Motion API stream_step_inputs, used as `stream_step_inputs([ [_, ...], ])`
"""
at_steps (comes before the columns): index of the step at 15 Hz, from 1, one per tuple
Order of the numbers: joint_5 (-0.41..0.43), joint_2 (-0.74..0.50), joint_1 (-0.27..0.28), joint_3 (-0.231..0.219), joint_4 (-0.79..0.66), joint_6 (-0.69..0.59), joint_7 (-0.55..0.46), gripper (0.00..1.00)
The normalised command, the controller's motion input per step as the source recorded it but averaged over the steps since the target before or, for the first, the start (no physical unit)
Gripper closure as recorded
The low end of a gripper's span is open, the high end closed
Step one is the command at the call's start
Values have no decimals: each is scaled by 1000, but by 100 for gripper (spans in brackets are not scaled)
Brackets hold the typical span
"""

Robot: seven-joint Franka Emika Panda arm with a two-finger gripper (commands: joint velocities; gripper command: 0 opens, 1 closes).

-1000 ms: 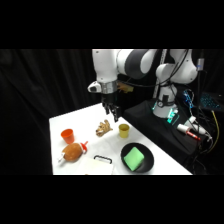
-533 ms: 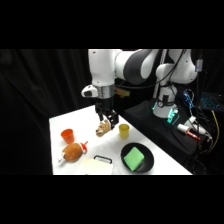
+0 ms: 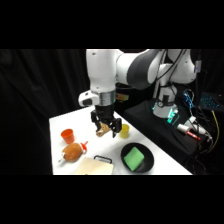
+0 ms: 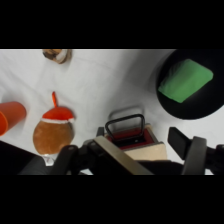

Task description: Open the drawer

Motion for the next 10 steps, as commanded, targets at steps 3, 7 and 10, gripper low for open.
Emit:
stream_step_inputs([
  [3, -116, 200, 7, 68, 300, 31, -390, 0],
  [7, -116, 196, -36, 61, 306, 26, -388, 0],
  [10, -129, 191, -63, 45, 319, 26, -278, 0],
])
